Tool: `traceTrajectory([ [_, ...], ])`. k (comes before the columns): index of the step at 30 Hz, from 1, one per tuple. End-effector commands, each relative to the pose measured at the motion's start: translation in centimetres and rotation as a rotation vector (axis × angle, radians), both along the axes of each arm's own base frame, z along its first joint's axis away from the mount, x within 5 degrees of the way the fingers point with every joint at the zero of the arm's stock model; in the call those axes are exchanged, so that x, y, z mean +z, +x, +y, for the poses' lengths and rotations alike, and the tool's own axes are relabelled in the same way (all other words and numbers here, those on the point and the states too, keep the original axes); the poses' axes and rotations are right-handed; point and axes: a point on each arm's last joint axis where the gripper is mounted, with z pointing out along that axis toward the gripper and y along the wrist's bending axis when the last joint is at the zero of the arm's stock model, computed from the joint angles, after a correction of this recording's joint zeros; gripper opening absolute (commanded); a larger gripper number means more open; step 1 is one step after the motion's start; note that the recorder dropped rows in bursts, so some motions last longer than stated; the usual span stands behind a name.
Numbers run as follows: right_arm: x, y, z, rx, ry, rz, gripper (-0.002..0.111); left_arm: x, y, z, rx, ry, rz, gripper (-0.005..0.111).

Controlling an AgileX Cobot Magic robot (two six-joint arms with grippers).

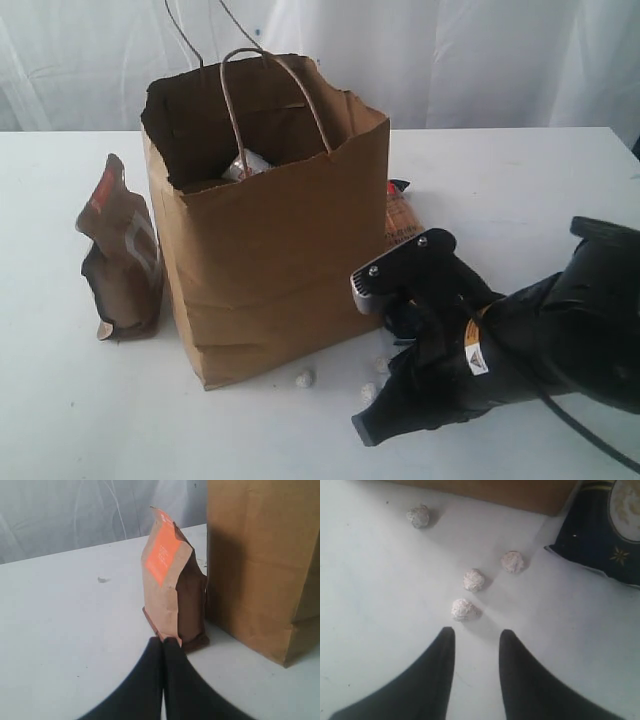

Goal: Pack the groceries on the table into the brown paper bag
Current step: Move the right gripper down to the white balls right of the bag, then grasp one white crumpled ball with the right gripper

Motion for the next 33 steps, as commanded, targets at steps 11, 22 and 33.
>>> traceTrajectory([
  [11, -4.5, 1.1, 1.1, 0.004, -0.034, 0.060, 0.047, 0.0, 0.0, 0.0, 0.001, -0.013, -0.003, 0.000],
  [22, -5.6, 1.4, 1.6, 0.014, -0.021, 0.056, 0.054, 0.0, 0.0, 0.0, 0.001, -0.013, -0.003, 0.000],
  [33, -7.4, 1.6, 1.9, 0.019, -0.047, 0.087, 0.049, 0.0, 0.0, 0.0, 0.001, -0.013, -0.003, 0.000],
])
